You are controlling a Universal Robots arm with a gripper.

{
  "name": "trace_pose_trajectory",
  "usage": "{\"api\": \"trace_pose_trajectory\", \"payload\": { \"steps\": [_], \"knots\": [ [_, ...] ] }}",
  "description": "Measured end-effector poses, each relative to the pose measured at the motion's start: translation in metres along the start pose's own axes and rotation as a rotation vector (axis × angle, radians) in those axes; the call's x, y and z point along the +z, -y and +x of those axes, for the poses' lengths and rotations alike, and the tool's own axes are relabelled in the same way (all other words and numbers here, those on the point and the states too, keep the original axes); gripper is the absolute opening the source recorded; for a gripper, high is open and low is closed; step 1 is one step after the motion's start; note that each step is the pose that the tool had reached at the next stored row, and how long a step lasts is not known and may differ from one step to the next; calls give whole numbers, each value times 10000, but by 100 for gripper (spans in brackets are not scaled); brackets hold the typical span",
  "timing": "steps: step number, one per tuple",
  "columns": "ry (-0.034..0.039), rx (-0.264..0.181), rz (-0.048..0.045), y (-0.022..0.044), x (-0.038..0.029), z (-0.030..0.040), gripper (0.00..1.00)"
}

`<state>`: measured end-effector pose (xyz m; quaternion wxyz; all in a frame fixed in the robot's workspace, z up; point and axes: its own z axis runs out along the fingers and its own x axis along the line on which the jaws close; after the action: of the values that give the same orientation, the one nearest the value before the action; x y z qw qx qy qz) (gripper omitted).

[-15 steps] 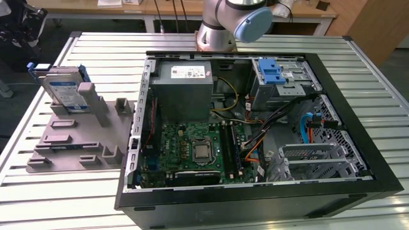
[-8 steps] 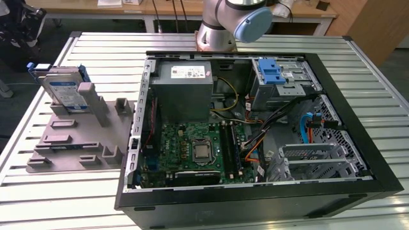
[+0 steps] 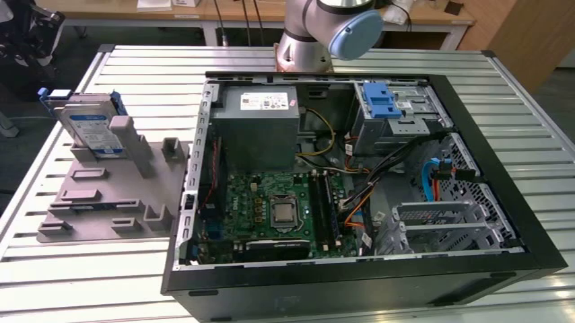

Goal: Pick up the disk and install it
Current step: 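Pick up the disk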

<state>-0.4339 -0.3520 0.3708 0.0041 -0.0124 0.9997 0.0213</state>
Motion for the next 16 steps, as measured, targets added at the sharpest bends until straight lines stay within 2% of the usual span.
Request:
{"api": "trace_pose_trajectory", "payload": {
  "steps": [16],
  "knots": [
    [-15,-353,-3,0,0,1,11]
  ]
}}
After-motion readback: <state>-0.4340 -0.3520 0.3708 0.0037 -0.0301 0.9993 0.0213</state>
